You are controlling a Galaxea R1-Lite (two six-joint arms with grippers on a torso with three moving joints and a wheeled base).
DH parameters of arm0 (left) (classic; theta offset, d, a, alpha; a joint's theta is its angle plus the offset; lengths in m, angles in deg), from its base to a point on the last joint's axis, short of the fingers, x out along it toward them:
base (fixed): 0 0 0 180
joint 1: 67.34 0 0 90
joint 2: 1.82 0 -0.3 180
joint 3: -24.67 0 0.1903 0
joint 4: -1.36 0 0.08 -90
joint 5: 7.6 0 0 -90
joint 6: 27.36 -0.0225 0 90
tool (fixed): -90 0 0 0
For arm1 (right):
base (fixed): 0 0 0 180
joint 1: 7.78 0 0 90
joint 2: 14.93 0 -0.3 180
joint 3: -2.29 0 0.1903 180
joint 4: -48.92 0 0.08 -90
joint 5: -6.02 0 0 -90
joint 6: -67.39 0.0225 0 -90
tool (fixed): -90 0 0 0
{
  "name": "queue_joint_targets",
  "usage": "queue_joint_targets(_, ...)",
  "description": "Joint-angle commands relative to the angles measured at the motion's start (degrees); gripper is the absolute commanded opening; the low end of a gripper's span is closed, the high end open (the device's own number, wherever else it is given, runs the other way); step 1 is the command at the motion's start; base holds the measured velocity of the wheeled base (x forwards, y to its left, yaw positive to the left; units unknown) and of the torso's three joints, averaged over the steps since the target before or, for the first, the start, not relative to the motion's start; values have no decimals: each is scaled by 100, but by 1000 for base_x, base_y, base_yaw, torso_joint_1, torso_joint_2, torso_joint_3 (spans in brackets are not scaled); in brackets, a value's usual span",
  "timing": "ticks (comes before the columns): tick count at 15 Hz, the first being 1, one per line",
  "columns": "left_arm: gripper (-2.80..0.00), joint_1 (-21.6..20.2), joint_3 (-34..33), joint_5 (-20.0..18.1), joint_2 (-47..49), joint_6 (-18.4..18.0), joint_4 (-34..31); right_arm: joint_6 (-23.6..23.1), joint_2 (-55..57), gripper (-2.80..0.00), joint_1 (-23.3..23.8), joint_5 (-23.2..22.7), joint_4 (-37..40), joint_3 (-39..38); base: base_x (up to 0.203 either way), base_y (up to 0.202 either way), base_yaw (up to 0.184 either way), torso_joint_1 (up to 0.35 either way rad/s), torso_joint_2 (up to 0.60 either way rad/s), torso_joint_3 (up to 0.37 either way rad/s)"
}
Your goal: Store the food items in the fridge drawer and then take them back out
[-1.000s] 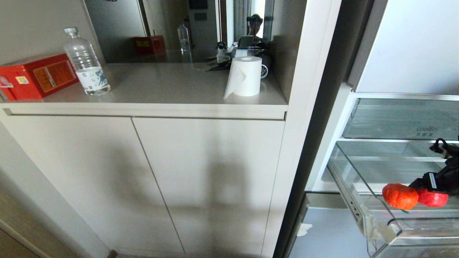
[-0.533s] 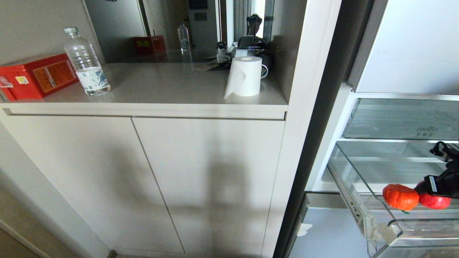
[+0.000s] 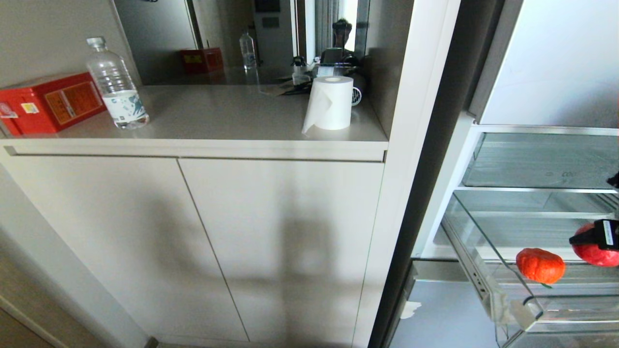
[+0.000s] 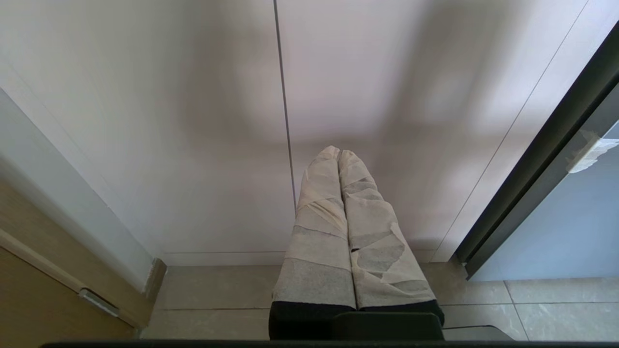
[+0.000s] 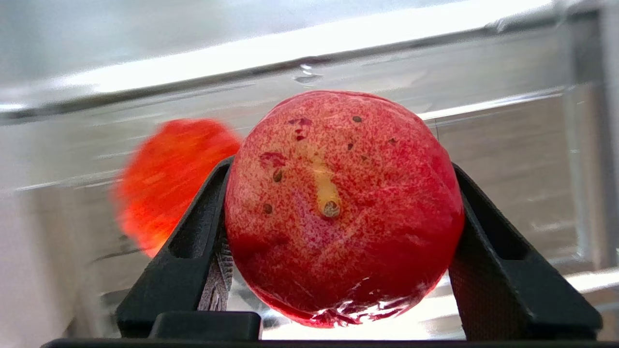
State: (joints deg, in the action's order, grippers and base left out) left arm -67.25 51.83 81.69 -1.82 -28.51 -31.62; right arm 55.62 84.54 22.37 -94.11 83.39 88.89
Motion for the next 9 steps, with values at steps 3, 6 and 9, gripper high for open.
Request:
queue_joint_targets(3, -280, -1, -1, 0, 9, 0, -5, -52, -1619, -280, 3, -173, -15, -435, 0, 0, 0, 0, 0, 0)
queue_joint_targets(6, -280, -1, -1, -2, 9, 0, -5, -59, -2765, -280, 1, -227, -64, -786, 0, 0, 0, 0, 0, 0)
queue_joint_targets(9, -280, -1, -1, 0, 9, 0, -5, -72, -3882, -280, 0, -264, -78, -1317, 0, 0, 0, 0, 0, 0)
